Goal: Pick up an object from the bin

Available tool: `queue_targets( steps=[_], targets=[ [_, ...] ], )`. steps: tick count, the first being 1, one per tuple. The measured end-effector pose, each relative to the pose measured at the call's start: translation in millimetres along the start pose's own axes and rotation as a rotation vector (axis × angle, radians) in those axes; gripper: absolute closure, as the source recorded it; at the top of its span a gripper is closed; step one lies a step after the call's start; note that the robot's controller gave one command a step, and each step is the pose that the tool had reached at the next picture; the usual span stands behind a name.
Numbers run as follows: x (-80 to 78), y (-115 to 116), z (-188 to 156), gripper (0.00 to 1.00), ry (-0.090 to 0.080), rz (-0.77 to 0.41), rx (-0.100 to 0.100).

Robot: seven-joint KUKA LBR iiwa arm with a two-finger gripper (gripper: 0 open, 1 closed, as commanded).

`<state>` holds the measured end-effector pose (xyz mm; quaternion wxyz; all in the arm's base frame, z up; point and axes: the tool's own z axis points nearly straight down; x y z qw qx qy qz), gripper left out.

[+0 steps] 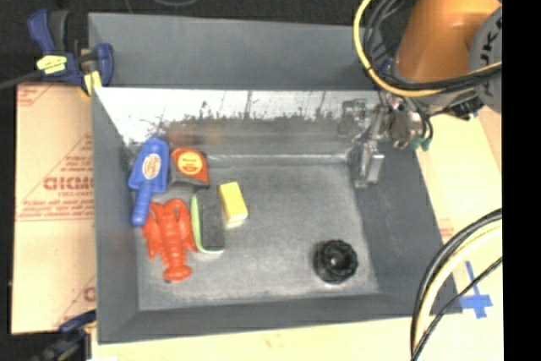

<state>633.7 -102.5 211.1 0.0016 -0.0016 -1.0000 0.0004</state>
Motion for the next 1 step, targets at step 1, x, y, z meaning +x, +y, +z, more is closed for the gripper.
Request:
queue_targets(
  steps=[1],
  targets=[
    [-1.2, 0.3, -5.4, 0.0, -0.008, -0.001, 0.001]
  ],
)
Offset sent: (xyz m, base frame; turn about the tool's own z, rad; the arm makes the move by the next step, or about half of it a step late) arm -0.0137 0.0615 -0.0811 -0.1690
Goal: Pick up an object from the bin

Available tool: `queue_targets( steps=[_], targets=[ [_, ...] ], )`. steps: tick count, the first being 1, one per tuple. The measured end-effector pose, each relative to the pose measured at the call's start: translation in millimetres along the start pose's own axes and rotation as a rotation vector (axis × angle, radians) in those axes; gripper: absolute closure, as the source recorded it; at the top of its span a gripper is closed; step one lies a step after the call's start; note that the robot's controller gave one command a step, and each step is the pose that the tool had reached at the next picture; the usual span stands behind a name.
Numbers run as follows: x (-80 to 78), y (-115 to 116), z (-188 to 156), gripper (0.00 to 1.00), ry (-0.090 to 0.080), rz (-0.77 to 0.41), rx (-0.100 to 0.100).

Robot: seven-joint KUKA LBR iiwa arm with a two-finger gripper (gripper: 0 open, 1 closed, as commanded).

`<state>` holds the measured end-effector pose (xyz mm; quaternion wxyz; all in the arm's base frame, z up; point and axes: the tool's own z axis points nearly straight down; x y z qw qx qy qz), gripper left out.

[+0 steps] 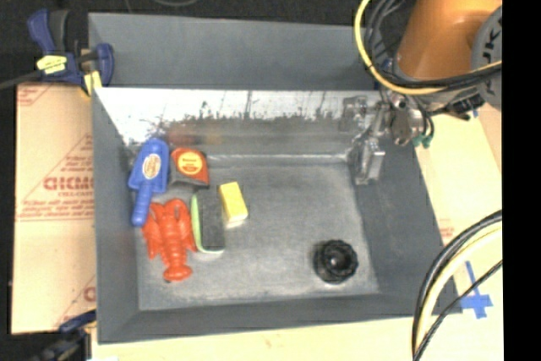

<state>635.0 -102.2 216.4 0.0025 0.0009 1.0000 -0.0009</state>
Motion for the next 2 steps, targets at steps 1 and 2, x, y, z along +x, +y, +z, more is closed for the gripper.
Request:
queue_targets(
  steps=[1, 2],
  targets=[
    [5.0, 22.8, 33.1, 0.0, -0.006, -0.066, 0.001],
    [-2.8, 30.8, 90.6, 0.0, -0.005, -0.184, -0.001]
  ],
)
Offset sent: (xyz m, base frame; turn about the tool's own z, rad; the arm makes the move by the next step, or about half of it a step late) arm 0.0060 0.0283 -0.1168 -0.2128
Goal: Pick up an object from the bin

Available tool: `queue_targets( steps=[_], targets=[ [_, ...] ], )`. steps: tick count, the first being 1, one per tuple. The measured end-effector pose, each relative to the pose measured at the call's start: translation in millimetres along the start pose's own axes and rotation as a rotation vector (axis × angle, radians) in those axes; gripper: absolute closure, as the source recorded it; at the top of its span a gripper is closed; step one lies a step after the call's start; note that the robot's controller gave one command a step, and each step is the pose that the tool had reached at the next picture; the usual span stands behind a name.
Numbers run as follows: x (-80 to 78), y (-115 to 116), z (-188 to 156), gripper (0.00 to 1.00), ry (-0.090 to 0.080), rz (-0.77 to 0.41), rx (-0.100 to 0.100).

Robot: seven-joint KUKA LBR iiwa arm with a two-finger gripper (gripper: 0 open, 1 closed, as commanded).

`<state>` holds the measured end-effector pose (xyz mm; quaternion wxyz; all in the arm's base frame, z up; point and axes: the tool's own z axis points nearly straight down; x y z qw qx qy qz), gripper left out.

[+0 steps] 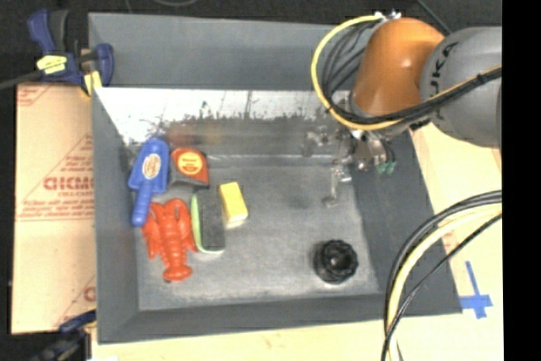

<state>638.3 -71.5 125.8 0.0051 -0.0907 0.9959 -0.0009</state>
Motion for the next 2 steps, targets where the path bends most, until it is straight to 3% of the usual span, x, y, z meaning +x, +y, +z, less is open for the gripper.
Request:
queue_targets(
  steps=[1, 2],
  targets=[
    [-8.2, 36.4, 21.2, 0.0, 0.013, -0.023, -0.003],
    [-12.1, 50.1, 17.4, 0.0, 0.007, -0.03, -0.003]
  ],
)
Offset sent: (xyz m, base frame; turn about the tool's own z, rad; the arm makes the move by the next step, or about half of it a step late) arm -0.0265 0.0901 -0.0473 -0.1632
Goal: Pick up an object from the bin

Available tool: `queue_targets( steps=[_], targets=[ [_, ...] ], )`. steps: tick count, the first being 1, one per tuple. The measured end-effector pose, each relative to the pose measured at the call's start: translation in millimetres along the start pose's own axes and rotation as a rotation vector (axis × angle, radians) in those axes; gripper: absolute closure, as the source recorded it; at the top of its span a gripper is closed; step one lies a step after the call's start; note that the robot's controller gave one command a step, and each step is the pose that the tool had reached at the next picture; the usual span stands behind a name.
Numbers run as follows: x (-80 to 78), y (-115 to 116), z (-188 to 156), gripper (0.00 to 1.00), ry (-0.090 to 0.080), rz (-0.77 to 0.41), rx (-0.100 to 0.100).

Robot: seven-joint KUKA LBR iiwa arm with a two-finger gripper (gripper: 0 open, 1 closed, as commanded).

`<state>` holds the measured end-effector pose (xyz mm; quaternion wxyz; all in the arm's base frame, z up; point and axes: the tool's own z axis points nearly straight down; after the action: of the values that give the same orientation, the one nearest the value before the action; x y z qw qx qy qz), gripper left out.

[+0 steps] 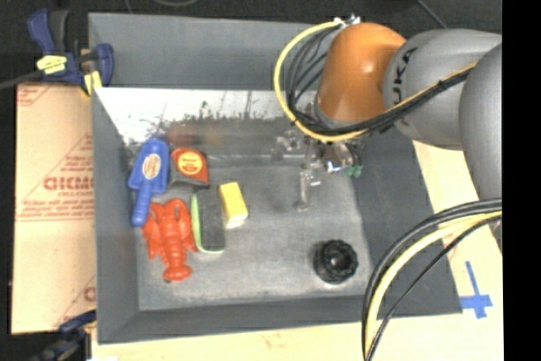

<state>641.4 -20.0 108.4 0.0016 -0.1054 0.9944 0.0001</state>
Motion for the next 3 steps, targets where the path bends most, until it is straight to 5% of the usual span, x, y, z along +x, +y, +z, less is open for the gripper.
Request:
queue_targets(
  steps=[3],
  targets=[
    [5.7, 55.5, 26.3, 0.0, -0.002, -0.146, 0.002]
  ],
)
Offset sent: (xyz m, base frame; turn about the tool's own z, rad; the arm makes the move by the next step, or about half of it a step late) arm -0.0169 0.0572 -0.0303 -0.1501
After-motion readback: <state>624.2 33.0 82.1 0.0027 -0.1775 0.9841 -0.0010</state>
